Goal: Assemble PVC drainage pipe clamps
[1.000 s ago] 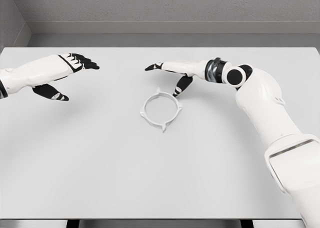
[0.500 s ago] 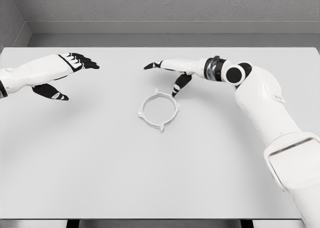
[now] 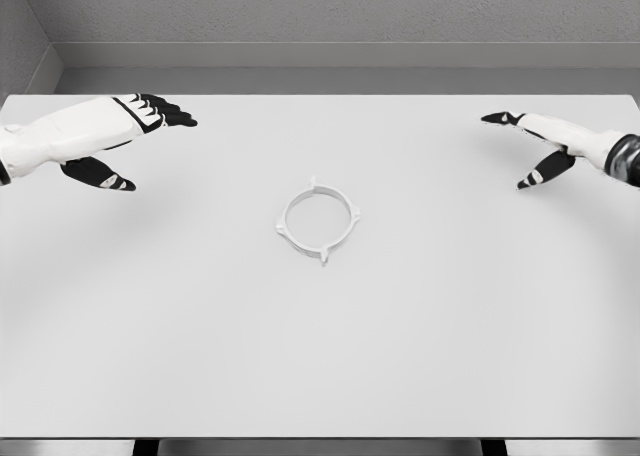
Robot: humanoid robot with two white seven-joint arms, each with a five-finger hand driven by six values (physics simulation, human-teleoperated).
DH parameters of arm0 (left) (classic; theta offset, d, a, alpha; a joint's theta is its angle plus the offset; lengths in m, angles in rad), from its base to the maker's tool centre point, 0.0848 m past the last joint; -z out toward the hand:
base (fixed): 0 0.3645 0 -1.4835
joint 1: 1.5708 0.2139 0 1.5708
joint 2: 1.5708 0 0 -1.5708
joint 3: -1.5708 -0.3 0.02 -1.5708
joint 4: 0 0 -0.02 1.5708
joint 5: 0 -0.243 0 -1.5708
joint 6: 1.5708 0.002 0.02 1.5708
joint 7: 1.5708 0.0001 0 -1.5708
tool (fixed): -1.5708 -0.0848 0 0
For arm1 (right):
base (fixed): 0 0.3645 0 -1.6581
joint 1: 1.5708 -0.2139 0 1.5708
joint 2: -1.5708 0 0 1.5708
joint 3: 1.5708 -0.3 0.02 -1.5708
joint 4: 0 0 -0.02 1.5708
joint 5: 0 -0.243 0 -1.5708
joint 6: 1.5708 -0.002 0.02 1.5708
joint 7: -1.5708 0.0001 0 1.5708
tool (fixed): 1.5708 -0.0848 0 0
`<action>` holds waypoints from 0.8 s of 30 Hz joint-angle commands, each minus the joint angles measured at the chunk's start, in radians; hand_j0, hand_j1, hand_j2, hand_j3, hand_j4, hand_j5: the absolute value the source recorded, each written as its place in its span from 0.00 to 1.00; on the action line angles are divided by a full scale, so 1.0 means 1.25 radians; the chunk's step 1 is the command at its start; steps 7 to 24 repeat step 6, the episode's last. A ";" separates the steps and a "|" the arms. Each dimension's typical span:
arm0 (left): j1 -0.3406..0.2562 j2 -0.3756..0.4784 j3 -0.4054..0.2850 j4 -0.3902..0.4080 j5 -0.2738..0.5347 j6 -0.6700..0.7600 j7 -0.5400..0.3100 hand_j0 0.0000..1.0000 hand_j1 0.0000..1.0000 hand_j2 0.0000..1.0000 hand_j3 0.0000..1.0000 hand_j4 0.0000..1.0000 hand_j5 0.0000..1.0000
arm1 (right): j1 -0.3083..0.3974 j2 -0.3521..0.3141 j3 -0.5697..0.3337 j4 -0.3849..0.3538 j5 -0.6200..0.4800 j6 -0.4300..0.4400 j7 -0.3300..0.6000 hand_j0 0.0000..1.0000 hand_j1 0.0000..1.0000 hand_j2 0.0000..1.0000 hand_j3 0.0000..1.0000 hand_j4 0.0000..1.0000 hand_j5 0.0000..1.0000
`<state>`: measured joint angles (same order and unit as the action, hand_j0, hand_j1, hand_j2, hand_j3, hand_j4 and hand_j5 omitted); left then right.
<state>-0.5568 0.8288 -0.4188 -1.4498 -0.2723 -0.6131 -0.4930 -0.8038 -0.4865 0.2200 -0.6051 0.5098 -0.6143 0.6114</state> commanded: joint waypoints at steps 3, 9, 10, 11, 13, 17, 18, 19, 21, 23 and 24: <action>0.000 0.002 0.000 0.000 0.006 0.002 0.000 1.00 1.00 1.00 1.00 1.00 1.00 | 0.000 -0.034 -0.013 -0.046 -0.011 0.003 0.000 1.00 1.00 1.00 1.00 1.00 1.00; 0.000 0.002 0.000 0.000 0.006 0.002 0.000 1.00 1.00 1.00 1.00 1.00 1.00 | 0.000 -0.034 -0.012 -0.045 -0.011 0.003 0.000 1.00 1.00 1.00 1.00 1.00 1.00; 0.000 0.002 0.000 0.000 0.006 0.002 0.000 1.00 1.00 1.00 1.00 1.00 1.00 | 0.000 -0.034 -0.012 -0.045 -0.011 0.003 0.000 1.00 1.00 1.00 1.00 1.00 1.00; 0.000 0.002 0.000 0.000 0.006 0.002 0.000 1.00 1.00 1.00 1.00 1.00 1.00 | 0.000 -0.034 -0.012 -0.045 -0.011 0.003 0.000 1.00 1.00 1.00 1.00 1.00 1.00; 0.000 0.002 0.000 0.000 0.006 0.002 0.000 1.00 1.00 1.00 1.00 1.00 1.00 | 0.000 -0.034 -0.012 -0.045 -0.011 0.003 0.000 1.00 1.00 1.00 1.00 1.00 1.00; 0.000 0.002 0.000 0.000 0.006 0.002 0.000 1.00 1.00 1.00 1.00 1.00 1.00 | 0.000 -0.034 -0.012 -0.045 -0.011 0.003 0.000 1.00 1.00 1.00 1.00 1.00 1.00; 0.000 0.002 0.000 0.000 0.006 0.002 0.000 1.00 1.00 1.00 1.00 1.00 1.00 | 0.000 -0.034 -0.012 -0.045 -0.011 0.003 0.000 1.00 1.00 1.00 1.00 1.00 1.00; 0.000 0.002 0.000 0.000 0.006 0.002 0.000 1.00 1.00 1.00 1.00 1.00 1.00 | 0.000 -0.034 -0.012 -0.045 -0.011 0.003 0.000 1.00 1.00 1.00 1.00 1.00 1.00; 0.000 0.002 0.000 0.000 0.006 0.002 0.000 1.00 1.00 1.00 1.00 1.00 1.00 | 0.000 -0.034 -0.012 -0.045 -0.011 0.003 0.000 1.00 1.00 1.00 1.00 1.00 1.00; 0.000 0.002 0.000 0.000 0.006 0.002 0.000 1.00 1.00 1.00 1.00 1.00 1.00 | 0.000 -0.034 -0.012 -0.045 -0.011 0.003 0.000 1.00 1.00 1.00 1.00 1.00 1.00; 0.000 0.002 0.000 0.000 0.006 0.002 0.000 1.00 1.00 1.00 1.00 1.00 1.00 | 0.000 -0.034 -0.012 -0.045 -0.011 0.003 0.000 1.00 1.00 1.00 1.00 1.00 1.00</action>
